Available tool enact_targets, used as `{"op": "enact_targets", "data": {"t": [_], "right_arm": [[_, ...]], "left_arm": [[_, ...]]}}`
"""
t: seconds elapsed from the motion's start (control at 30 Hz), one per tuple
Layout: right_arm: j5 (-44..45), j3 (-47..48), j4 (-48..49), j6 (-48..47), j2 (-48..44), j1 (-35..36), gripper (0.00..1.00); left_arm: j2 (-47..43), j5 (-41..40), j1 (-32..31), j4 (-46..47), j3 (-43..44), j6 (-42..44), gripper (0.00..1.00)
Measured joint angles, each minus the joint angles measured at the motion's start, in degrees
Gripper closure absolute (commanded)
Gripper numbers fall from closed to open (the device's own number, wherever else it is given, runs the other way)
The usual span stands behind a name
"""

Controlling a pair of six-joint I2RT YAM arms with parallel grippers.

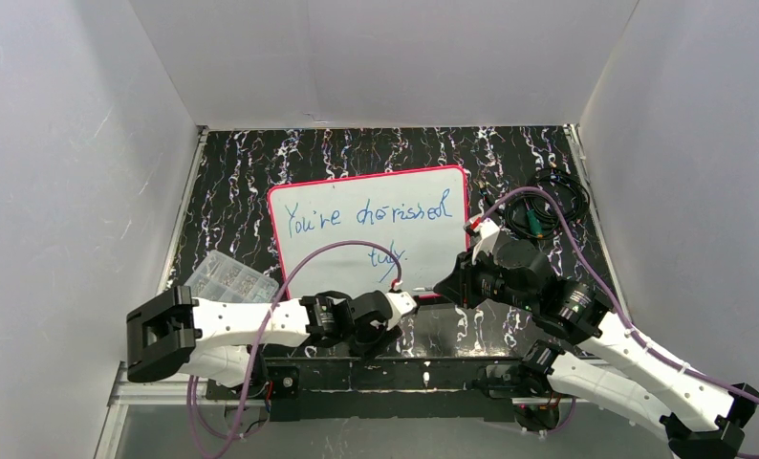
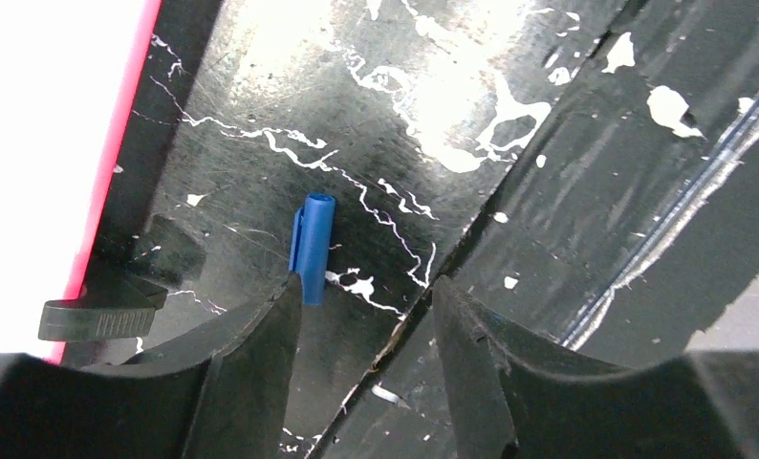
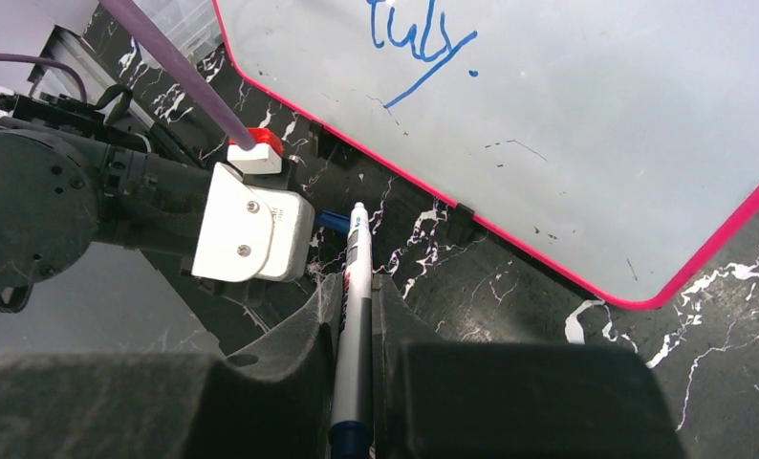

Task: Write a sentence on the whiteboard
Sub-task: Close the whiteboard marker at the center of the board.

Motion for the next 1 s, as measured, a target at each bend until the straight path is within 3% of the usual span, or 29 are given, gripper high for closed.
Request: {"op": "enact_targets", "data": {"t": [0.27, 0.4, 0.6, 0.83, 1.0], "right_arm": [[0.3, 0.0, -0.4, 0.4, -0.2, 0.0, 0.99], [0.3, 0.0, -0.6, 0.4, -0.3, 0.0, 0.99], [0.3, 0.0, -2.3, 0.1, -0.2, 0.0, 0.99], [-1.0, 1.6, -5.6, -2.2, 2.4, 0.0, 0.99], [-8.4, 1.5, -5.4, -2.8, 6.1, -0.1, 0.99]], "left_arm": [[3.1, -3.7, -0.5, 2.1, -1.7, -0.1, 0.57], [3.9, -4.7, -0.7, 3.7, -1.9, -0.7, 0.64], [4.6, -5.3, -1.2, 5.7, -1.9, -1.2, 0.99], [1.4, -7.0, -1.3, 8.2, -4.7, -2.1, 1.00], [-10.4, -5.6, -1.3, 9.3, -12.0, -2.2, 1.00]]}}
